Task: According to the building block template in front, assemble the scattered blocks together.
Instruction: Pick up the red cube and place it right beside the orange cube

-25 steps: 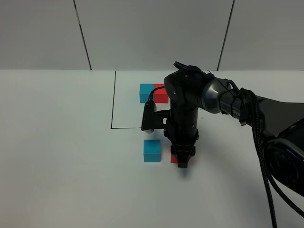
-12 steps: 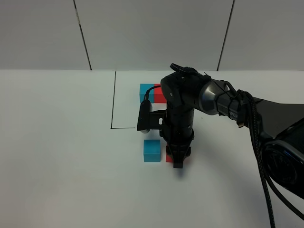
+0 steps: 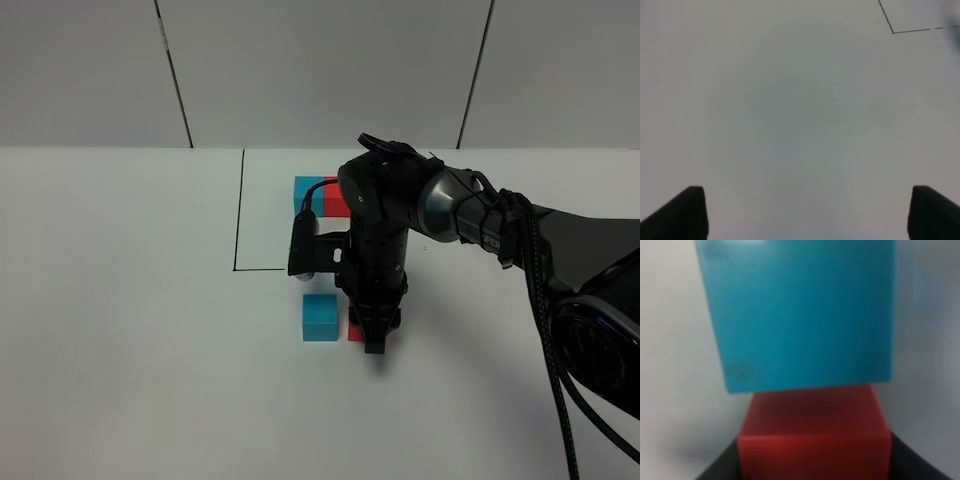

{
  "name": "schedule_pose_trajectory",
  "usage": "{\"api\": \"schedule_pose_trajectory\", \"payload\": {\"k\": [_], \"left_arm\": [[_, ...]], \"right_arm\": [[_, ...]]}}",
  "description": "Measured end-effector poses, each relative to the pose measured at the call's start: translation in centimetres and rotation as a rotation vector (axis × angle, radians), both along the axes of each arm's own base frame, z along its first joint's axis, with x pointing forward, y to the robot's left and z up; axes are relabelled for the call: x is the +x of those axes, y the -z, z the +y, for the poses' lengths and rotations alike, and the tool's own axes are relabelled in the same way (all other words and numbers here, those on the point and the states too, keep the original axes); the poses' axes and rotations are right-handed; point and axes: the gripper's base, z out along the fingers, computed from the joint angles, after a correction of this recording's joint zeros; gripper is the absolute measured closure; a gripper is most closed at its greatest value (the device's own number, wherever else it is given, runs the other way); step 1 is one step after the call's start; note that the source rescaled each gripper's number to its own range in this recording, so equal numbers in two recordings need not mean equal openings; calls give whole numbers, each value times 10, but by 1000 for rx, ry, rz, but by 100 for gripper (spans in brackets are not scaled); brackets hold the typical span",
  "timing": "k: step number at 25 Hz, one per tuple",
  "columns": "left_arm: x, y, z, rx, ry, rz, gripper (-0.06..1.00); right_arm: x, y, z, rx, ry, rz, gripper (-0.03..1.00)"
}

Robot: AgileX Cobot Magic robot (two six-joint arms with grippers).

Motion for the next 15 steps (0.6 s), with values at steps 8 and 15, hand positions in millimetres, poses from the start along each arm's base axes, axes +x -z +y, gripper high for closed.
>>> {"api": "schedule_pose_trajectory", "payload": {"k": [8,15], "left_arm": [[0,0,0,0,0,0,25],[0,0,0,0,0,0,25]], "right_arm": [[-1,2,5,16,-11,-14,97],[-1,2,5,16,-11,-14,97]]}}
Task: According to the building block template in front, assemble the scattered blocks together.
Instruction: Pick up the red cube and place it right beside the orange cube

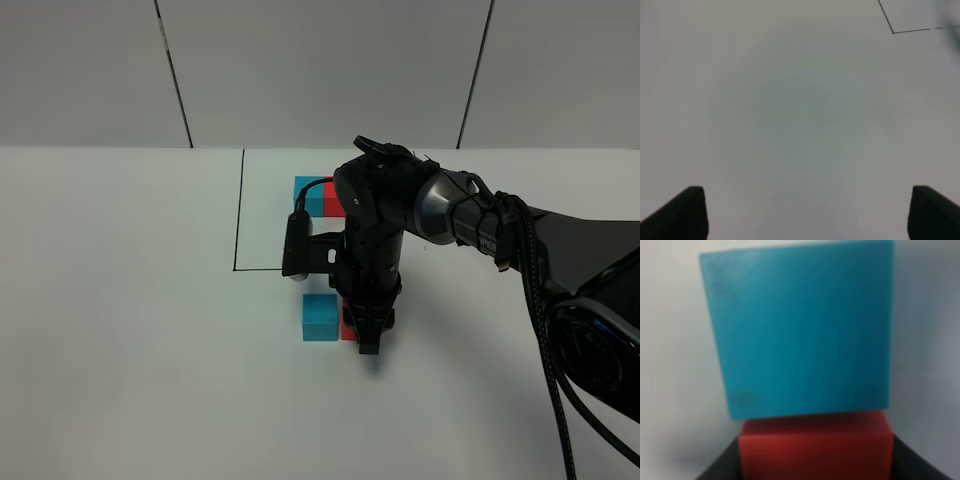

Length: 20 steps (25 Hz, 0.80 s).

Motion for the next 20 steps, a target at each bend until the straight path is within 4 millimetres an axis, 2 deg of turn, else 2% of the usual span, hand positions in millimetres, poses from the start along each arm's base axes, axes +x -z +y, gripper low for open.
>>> {"api": "schedule_pose_trajectory", "payload": {"k": [20], "left_arm": [[0,0,0,-1,-1,0,25]], "right_arm": [[0,0,0,1,-1,0,97]]}}
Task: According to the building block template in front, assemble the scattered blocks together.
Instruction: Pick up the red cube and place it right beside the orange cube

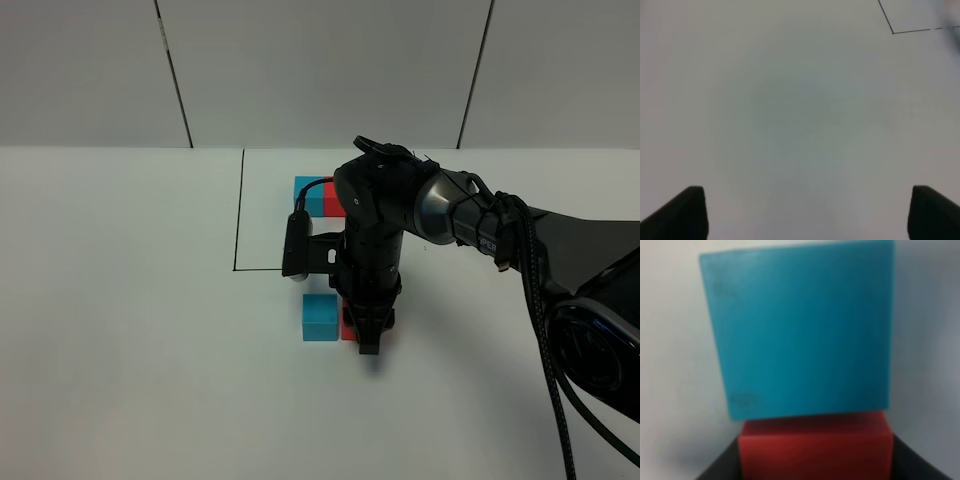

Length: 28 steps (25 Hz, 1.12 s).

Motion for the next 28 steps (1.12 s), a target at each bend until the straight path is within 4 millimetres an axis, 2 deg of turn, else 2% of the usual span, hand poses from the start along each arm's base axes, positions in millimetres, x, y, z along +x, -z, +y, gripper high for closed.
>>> {"api": "schedule_pose_trajectory", "payload": {"k": [28], "left_arm": [[0,0,0,1,1,0,25]], "right_arm": [[1,1,3,27,6,-4,97]]}}
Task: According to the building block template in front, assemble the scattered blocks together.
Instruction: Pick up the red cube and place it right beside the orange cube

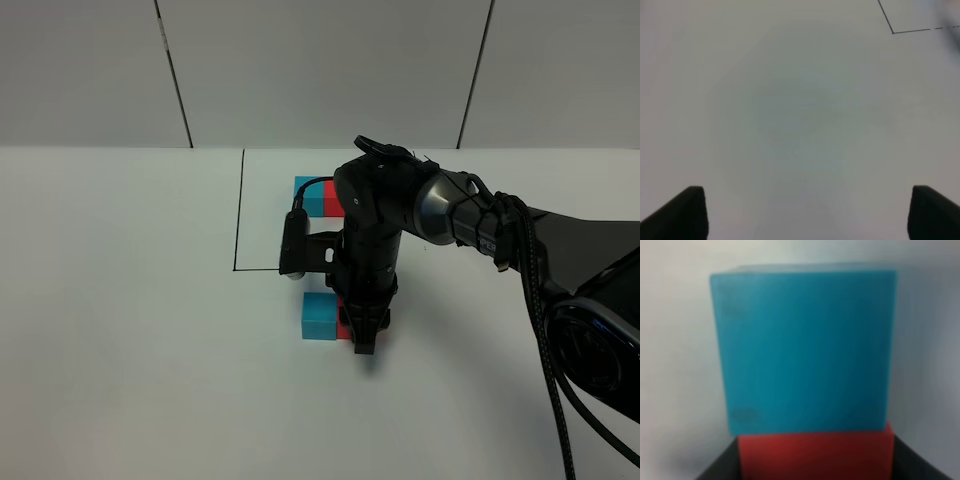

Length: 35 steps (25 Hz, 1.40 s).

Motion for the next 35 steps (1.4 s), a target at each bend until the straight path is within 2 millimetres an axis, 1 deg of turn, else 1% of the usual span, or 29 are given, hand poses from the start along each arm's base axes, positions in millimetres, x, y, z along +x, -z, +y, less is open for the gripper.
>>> {"api": "schedule_pose_trajectory", "payload": {"k": [16,17,18,20,24,25,26,28,30,31,33,35], "left_arm": [[0,0,0,0,0,0,25],[0,0,0,0,0,0,25],[0,0,0,0,0,0,25],[0,0,0,0,0,0,25],[0,0,0,0,0,0,25],[0,0,0,0,0,0,25],[0,0,0,0,0,0,25],[0,0,0,0,0,0,25],[0,0,0,0,0,0,25],[0,0,0,0,0,0,25],[0,0,0,0,0,0,25],[0,0,0,0,0,0,25]], "right_arm": [[0,2,0,1,0,-2,96],[1,2,1,4,0,-5,93],[2,3,2,12,2,-10,86],[3,3,3,18,-1,-27,65],[5,-2,4,38,16,-54,10],[5,-6,4,42,27,-58,-1],[4,-9,4,41,40,-54,-3],[0,-29,1,46,75,-54,-3],[-6,-54,-3,52,120,-53,-3],[-9,-69,-4,64,148,-63,-3],[-12,-98,-11,98,214,-87,-3],[-11,-120,-22,134,298,-124,-3]]}}
